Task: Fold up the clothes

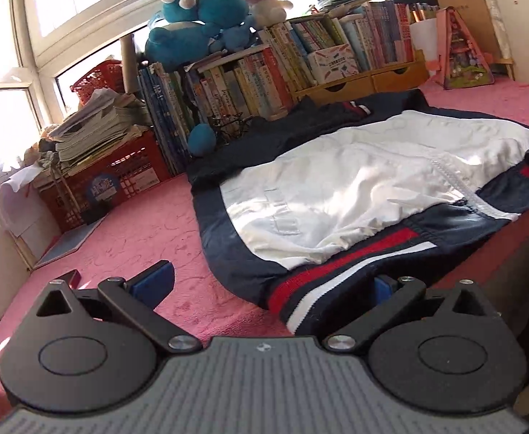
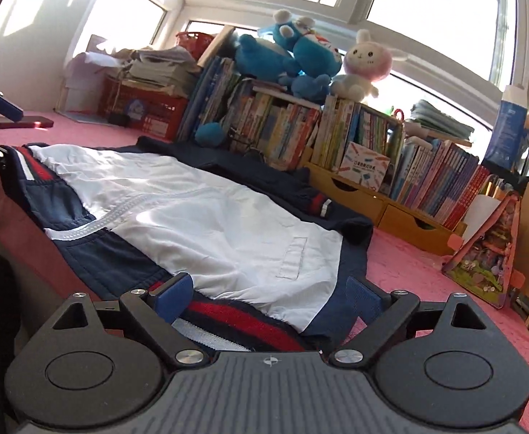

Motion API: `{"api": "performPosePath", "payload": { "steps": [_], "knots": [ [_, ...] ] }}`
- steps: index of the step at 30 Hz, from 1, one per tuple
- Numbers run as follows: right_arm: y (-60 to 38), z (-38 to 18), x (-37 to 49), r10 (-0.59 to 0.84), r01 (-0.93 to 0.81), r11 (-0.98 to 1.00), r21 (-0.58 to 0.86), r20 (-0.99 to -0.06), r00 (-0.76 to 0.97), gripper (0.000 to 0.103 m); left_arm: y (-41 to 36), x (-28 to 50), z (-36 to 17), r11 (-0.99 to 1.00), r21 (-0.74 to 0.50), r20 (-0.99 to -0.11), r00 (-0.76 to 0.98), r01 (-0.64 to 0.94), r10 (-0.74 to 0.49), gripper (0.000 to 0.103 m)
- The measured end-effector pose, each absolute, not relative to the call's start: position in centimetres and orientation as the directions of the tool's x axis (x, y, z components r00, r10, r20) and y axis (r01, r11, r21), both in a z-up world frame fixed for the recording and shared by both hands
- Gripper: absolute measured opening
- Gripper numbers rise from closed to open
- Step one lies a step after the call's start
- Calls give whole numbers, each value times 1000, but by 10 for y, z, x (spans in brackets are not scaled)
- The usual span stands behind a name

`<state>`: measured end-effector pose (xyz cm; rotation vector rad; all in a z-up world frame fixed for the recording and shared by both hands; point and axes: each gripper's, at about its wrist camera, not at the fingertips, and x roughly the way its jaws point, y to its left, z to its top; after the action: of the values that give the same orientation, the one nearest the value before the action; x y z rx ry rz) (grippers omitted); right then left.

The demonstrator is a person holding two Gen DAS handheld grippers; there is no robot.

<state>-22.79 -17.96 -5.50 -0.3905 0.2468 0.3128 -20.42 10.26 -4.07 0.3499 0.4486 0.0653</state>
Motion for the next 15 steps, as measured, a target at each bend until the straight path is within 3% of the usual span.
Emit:
{"api": "performPosePath", "payload": {
  "steps": [2, 4, 9, 15],
  "knots": [
    [-174, -52, -223, 252, -340, 880, -332, -280, 926, 93, 108, -192, -45, 927, 362, -402, 881, -99, 251, 103],
    [-162, -49, -235, 366, -434, 834, -340, -249, 897, 93, 117, -188, -39, 957, 270, -424, 880, -103, 214, 103],
    [-92, -60, -262, 573, -602, 674, -427, -212, 792, 94, 118, -186, -17, 971, 189, -419, 883, -145, 213, 103],
    [-35, -67, -253, 572, -572, 685, -452, -154, 806, 95, 124, -190, 3, 966, 155, -392, 885, -206, 252, 103]
  ]
}}
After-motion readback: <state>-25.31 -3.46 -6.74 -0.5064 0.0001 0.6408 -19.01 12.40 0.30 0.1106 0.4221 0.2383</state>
